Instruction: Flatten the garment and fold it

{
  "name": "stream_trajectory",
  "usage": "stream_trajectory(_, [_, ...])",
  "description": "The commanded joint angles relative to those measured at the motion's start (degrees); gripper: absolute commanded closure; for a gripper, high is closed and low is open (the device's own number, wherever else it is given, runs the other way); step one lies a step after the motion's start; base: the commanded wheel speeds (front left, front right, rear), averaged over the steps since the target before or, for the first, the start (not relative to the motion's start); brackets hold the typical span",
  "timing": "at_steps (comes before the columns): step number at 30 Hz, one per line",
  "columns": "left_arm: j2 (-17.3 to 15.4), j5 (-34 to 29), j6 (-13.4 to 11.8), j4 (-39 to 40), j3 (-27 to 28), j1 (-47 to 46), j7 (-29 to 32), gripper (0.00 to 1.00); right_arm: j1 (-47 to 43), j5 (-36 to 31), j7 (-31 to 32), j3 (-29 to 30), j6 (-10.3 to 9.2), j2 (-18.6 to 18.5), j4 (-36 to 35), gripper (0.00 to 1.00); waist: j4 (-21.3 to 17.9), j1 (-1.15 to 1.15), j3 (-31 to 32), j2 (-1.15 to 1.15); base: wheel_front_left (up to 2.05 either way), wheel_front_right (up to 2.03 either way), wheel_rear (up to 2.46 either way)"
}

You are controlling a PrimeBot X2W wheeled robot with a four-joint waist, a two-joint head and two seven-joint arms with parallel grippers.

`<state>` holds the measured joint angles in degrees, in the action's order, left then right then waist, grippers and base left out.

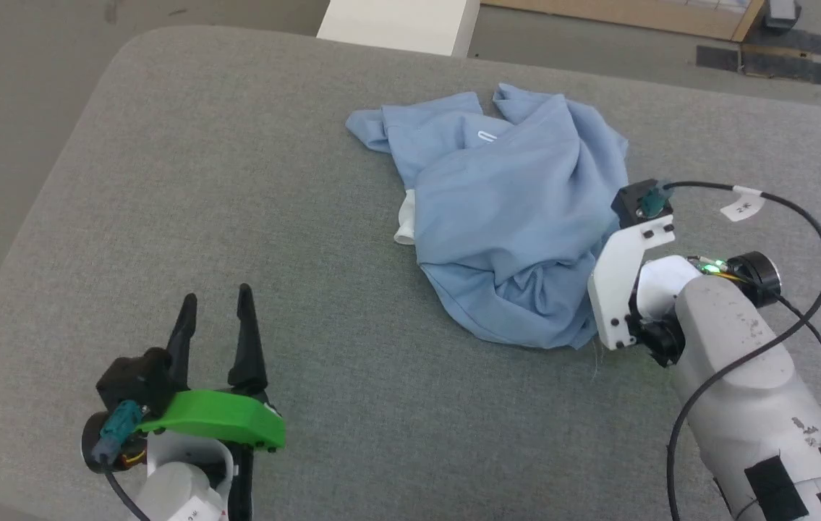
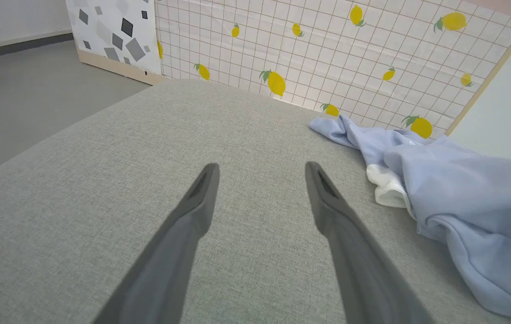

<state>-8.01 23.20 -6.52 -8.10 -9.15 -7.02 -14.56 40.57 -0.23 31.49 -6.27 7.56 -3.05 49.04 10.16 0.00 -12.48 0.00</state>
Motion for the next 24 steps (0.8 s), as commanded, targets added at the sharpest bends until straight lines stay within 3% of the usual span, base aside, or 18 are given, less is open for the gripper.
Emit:
stream_trajectory(1, [0.2, -0.2, 0.3, 0.0, 0.6, -0.6, -0.4, 0.00, -0.7, 0.8, -0.8, -0.2, -0.08, 0.2, 1.5, 1.00, -0.1, 0.00, -0.2, 0.00, 0.00, 0.00, 0.00])
stream_trajectory(5, [0.3, -0.4, 0.6, 0.3, 1.4, -0.3, -0.4, 0.00, 0.0, 1.9, -6.9, 0.7, -0.08, -1.2, -0.6, 1.00, -1.5, 0.00, 1.0, 0.00, 0.00, 0.00, 0.00])
stream_trajectory(9, [0.2, -0.8, 0.5, 1.2, 2.3, 0.5, -0.4, 0.00, -0.8, 5.0, -12.6, 6.5, -0.08, -6.3, -6.0, 1.00, -3.4, 0.00, 2.7, 0.00, 0.00, 0.00, 0.00])
stream_trajectory(15, [-0.1, -0.5, 0.3, 1.9, 2.8, 2.0, -0.4, 0.00, -9.1, 4.2, -9.6, 19.8, -0.08, -14.7, -10.9, 1.00, -5.1, 0.00, 4.6, 0.00, 0.00, 0.00, 0.00])
stream_trajectory(18, [0.0, -0.1, 0.3, 2.1, 2.9, 2.6, -0.3, 0.00, -14.9, 3.7, -6.3, 25.5, -0.08, -14.5, -11.7, 1.00, -5.6, 0.00, 4.9, 0.00, 0.00, 0.00, 0.00])
stream_trajectory(21, [0.0, 0.5, 0.2, 2.0, 3.0, 3.3, 0.1, 0.00, -18.8, 3.7, -4.4, 29.3, -0.08, -11.2, -13.5, 1.00, -6.4, 0.00, 5.0, 0.00, 0.00, 0.00, 0.00])
stream_trajectory(22, [0.0, 0.7, 0.2, 2.0, 3.1, 3.5, 0.2, 0.00, -19.3, 4.1, -5.1, 29.6, -0.08, -10.0, -14.5, 0.78, -6.7, 0.00, 5.1, 0.00, 0.00, 0.00, 0.00])
stream_trajectory(23, [0.0, 0.9, 0.2, 1.9, 3.0, 3.6, 0.4, 0.00, -19.8, 4.6, -6.4, 29.9, -0.08, -8.9, -16.0, 0.00, -6.9, 0.00, 5.1, 0.00, 0.00, 0.00, 0.00])
stream_trajectory(24, [0.0, 1.0, 0.2, 1.9, 3.0, 3.7, 0.5, 0.00, -19.9, 5.2, -8.2, 30.4, -0.08, -8.1, -17.5, 0.00, -7.0, 0.00, 5.2, 0.00, 0.00, 0.00, 0.00])
